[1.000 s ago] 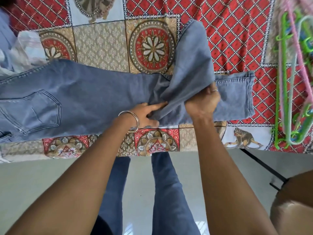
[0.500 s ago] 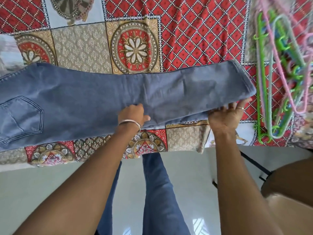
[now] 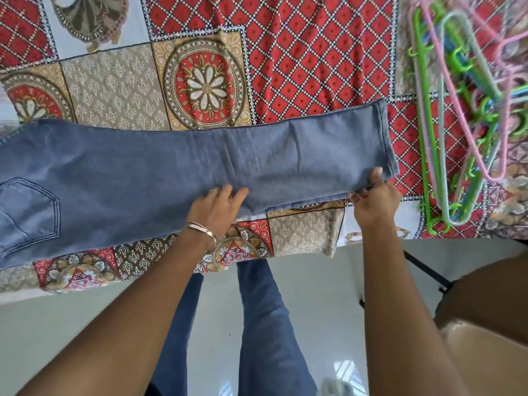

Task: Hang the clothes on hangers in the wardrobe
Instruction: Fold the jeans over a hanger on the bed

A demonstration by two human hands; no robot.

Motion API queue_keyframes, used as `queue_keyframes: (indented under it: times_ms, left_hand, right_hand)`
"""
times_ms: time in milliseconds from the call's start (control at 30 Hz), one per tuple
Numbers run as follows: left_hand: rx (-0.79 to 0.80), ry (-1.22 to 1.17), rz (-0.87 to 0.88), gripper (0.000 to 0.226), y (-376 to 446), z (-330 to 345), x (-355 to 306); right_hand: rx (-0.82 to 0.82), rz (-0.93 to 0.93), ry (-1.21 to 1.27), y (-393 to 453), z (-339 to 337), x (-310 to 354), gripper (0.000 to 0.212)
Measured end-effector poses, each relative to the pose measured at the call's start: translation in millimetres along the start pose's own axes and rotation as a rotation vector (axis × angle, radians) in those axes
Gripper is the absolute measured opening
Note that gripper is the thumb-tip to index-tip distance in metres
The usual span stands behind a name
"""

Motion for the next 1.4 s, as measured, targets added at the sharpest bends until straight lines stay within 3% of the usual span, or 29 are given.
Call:
queue_keyframes:
  times_ms: [67, 167, 233, 300, 467, 533, 633, 800, 900, 967, 1067, 1167, 1300, 1400]
  left_hand:
    - [-0.023, -0.04, -0.004, 0.057, 3.9, -2.4, -3.0]
    - [-0.105, -0.025, 0.021, 0.064, 0.6, -10.1, -9.5]
    - [-0.152, 0.042, 0.019, 0.081, -6.9, -10.0, -17.5]
    - [-0.171, 0.045, 0.021, 0.094, -7.9, -12.1, -26.3]
    - [-0.03, -0.062, 0.09, 0.093, -6.7, -0.3, -30.8]
    - [-0.131, -0.057, 0.161, 0.093, -8.2, -7.0, -30.6]
    - [-0.279, -0.066, 0.133, 0.093, -12.3, -2.8, -16.7]
    - [-0.105, -0.046, -0.121, 0.112, -22.9, 29.8, -5.2]
    - [0.069, -0.07, -0.153, 0.111, -21.7, 48.8, -7.7]
    - [0.108, -0.159, -0.09, 0.104, -14.2, 44.5, -13.8]
    - [-0.07, -0.665, -0.098, 0.068, -11.3, 15.6, 12.3]
    - [-0.251, -1.171, -0.438, 0.032, -36.1, 8.8, 86.6]
    - [-0.405, -1.467, -0.794, 0.021, -64.1, 19.4, 147.7]
    - [-0.477, -1.585, -0.929, 0.015, -108.1, 36.8, 201.5]
  right_hand:
    - [0.049, -0.048, 0.071, -4.4, 7.1, 4.6, 0.03]
    - [0.202, 0.011, 0.064, -20.3, 34.2, -16.7, 0.053]
    - [0.259, 0.076, -0.11, -34.9, 50.2, -42.5, 0.051]
    - [0.255, 0.096, -0.227, -41.3, 58.0, -60.4, 0.033]
    - [0.009, -0.072, -0.29, -27.5, 24.5, -59.9, 0.029]
    - [-0.092, -0.081, -0.265, -28.6, 9.2, -64.1, 0.028]
    - [-0.18, -0.017, -0.188, -41.7, 7.4, -76.7, 0.038]
    - [-0.062, 0.092, -0.104, -68.6, 34.0, -104.7, 0.054]
    - [0.111, 0.267, 0.066, -88.4, 65.8, -116.6, 0.046]
    - [0.157, 0.276, 0.134, -93.6, 78.7, -110.0, 0.045]
    - [0.121, 0.119, 0.044, -92.4, 80.0, -94.7, 0.042]
    - [0.194, -0.11, -0.029, -117.1, 94.9, -75.1, 0.046]
    - [0.17, -0.628, -0.363, -162.5, 113.7, -26.3, 0.077]
    - [0.114, -0.872, -0.532, -234.2, 142.5, -24.1, 0.043]
Point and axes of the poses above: each hand's wrist, its own y-axis towards the middle knuckle, its own z-axis out of the palm, x = y × z, the point moved 10 cm from there along y, towards the middle knuckle, and after that the axes turned 5 degrees about -x, right-handed, at the moved point
